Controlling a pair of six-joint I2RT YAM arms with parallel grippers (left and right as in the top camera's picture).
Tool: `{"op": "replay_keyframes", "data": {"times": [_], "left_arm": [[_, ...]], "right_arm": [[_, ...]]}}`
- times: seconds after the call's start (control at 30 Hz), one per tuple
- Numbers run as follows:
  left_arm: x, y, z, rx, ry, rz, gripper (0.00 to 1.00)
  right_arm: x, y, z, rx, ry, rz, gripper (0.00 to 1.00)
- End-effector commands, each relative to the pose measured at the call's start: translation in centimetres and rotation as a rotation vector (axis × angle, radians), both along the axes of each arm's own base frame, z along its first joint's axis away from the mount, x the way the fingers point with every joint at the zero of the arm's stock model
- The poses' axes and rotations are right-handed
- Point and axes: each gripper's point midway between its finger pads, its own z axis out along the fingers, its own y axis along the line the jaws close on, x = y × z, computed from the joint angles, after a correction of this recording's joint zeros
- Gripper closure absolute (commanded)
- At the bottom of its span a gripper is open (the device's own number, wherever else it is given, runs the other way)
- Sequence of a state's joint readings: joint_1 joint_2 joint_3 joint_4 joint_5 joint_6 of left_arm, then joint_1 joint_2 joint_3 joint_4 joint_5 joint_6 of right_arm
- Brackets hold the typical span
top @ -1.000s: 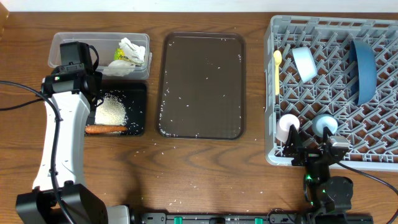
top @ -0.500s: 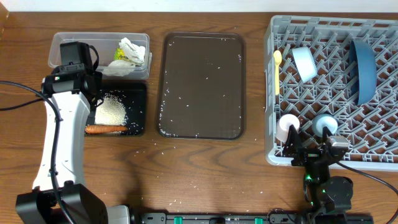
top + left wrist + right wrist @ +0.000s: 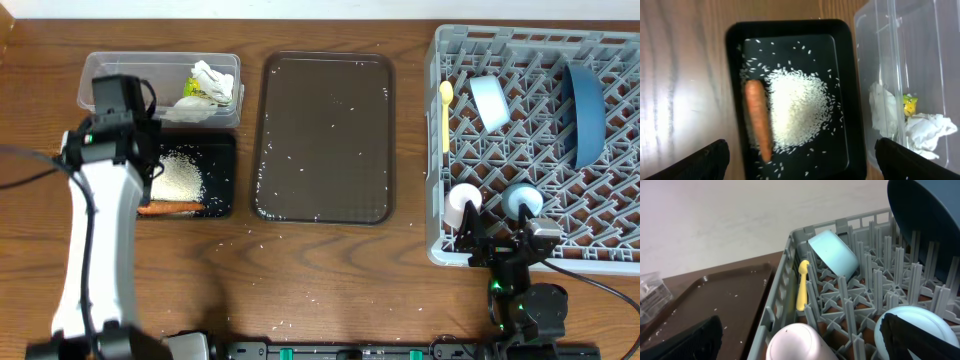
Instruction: Sort waste into correct bins and load items into the dishwasher rack
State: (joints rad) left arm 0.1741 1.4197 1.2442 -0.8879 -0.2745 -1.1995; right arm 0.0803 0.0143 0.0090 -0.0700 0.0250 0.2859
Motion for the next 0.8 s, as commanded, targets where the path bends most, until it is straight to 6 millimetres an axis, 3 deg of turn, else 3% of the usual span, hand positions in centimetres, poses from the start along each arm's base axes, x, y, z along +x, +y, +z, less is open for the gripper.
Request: {"op": "replay_keyframes", "data": {"times": [0.0, 0.2, 0.3, 0.53, 0.77], "left_arm": [[-2.1, 0.1, 0.6, 0.051, -0.047, -0.012, 0.04], [-0.9, -2.6, 1.7, 0.299, -0.338, -0.416, 0.04], [-2.0, -4.6, 1.8, 0.413, -0.447, -0.620, 0.04], [-6.1, -5.9, 0.2, 0.566, -0.555, -0.722, 0.04], [-7.3, -7.5, -1.2, 0.637, -0.647, -0.780, 0.04]], "right_arm": [[0.0, -0.1, 0.0, 0.017, -0.003, -0.005, 0.01], [0.0, -0.1, 0.0, 0.017, -0.003, -0.005, 0.01], [0.0, -0.1, 0.0, 0.017, -0.003, -0.005, 0.01], [0.0, -0.1, 0.0, 0.017, -0.003, -0.005, 0.01], [0.0, -0.1, 0.0, 0.017, -0.003, -0.005, 0.01]]}}
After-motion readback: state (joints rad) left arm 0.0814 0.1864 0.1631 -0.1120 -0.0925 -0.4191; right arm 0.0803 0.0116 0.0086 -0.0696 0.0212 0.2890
